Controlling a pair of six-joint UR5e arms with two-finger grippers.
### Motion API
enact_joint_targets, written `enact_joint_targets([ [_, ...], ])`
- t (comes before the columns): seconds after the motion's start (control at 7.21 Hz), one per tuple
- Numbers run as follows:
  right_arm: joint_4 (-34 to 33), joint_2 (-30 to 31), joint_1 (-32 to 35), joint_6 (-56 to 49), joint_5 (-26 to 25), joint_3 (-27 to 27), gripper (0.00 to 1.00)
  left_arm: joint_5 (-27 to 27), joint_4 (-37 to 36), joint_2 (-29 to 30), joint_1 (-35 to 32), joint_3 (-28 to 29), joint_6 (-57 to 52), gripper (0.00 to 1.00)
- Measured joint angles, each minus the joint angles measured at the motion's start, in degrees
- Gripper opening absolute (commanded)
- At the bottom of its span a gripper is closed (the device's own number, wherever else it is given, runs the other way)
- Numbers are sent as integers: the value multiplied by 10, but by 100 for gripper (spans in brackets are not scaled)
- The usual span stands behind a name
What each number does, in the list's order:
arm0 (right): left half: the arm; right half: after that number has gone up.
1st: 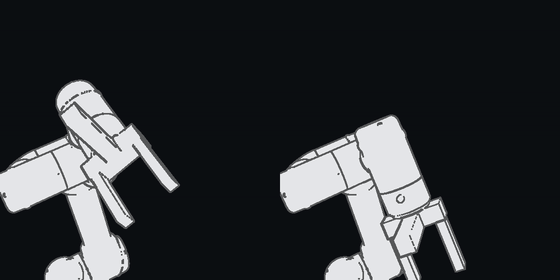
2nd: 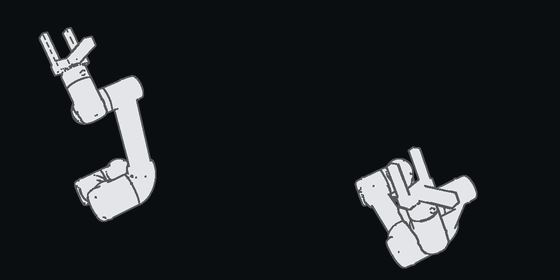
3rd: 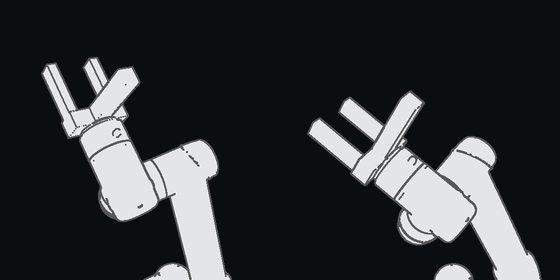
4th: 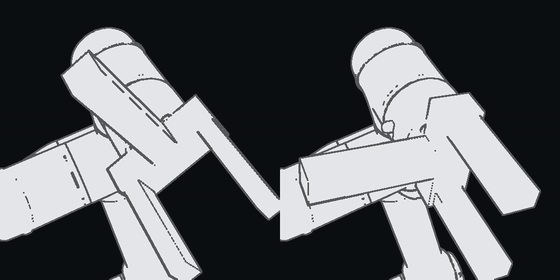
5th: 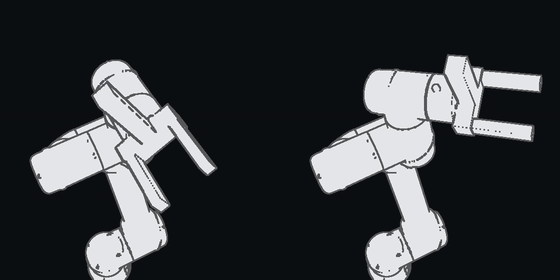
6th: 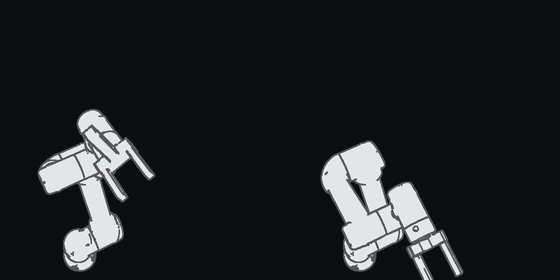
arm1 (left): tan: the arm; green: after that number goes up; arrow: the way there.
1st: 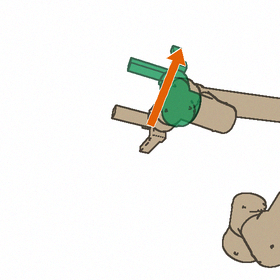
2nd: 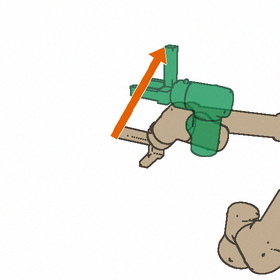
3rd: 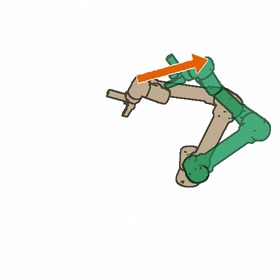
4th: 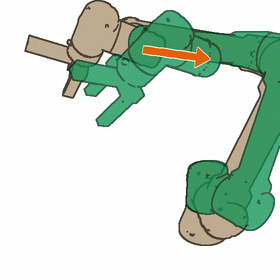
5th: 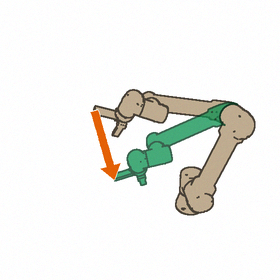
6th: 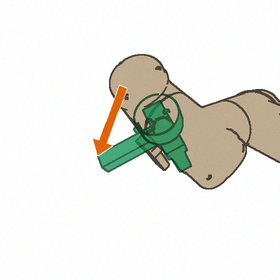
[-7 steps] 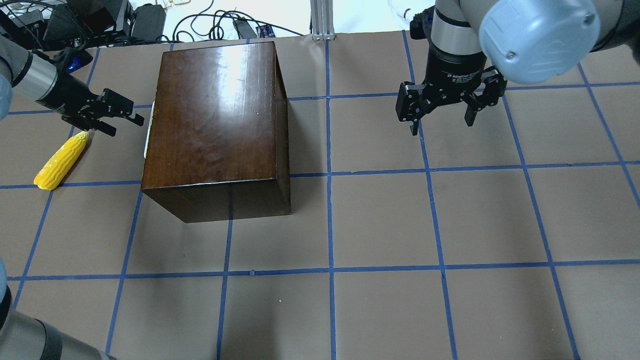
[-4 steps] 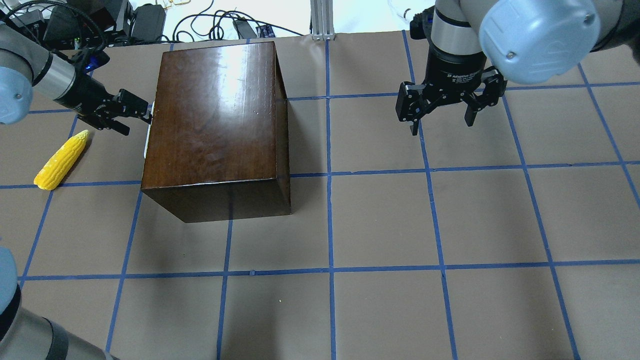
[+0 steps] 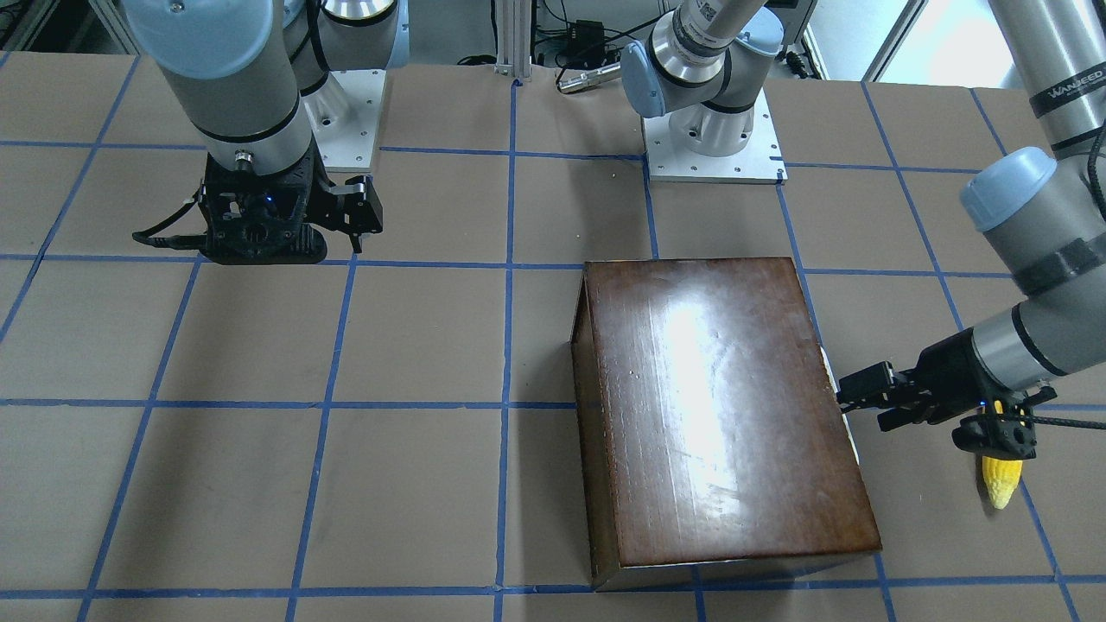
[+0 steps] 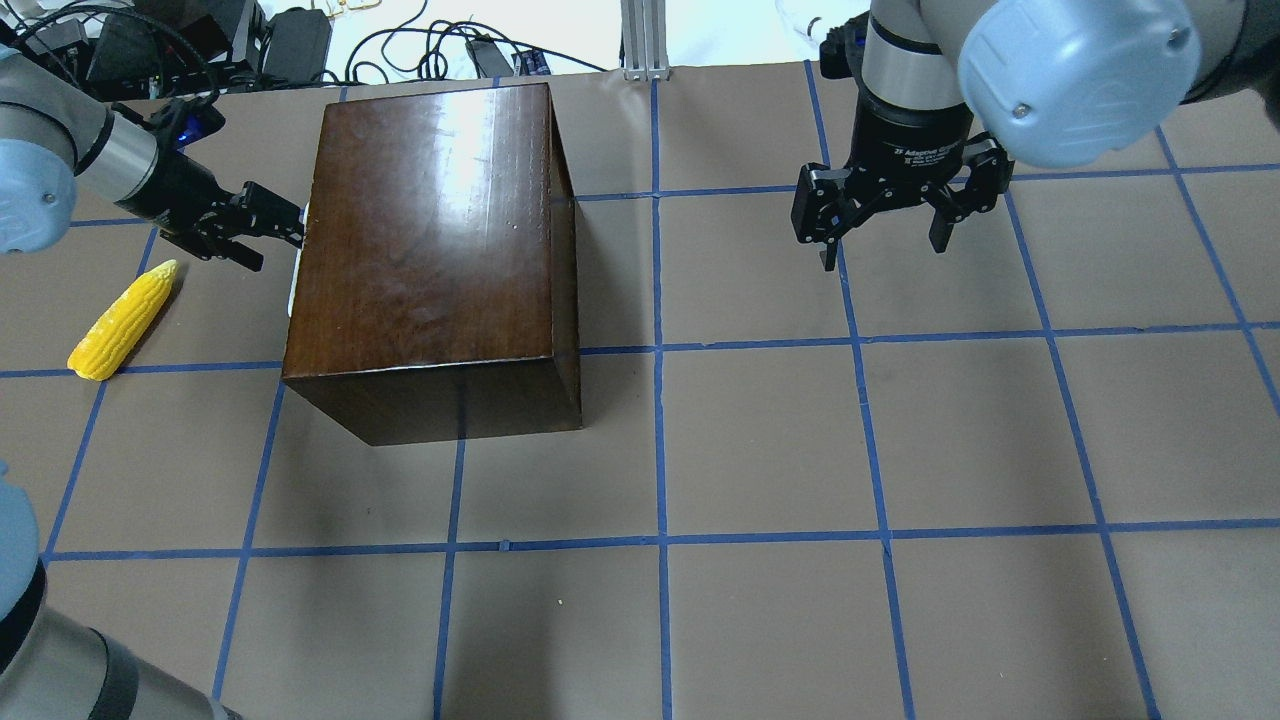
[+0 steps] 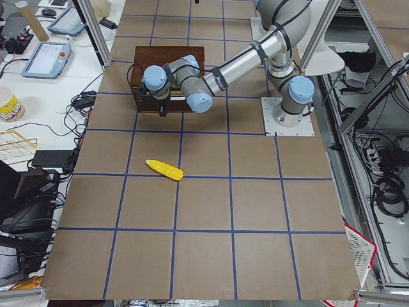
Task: Open drawer and put corn inside
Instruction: 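Lower the left gripper onto the white drawer handle and grasp it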
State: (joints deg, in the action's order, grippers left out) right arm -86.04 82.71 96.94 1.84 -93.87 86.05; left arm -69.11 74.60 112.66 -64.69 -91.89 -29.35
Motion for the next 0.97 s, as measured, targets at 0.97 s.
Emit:
enact_joint_targets([
  [0.97, 0, 0, 0, 0, 0, 0, 100, -4, -1, 15, 3, -4, 0, 100],
])
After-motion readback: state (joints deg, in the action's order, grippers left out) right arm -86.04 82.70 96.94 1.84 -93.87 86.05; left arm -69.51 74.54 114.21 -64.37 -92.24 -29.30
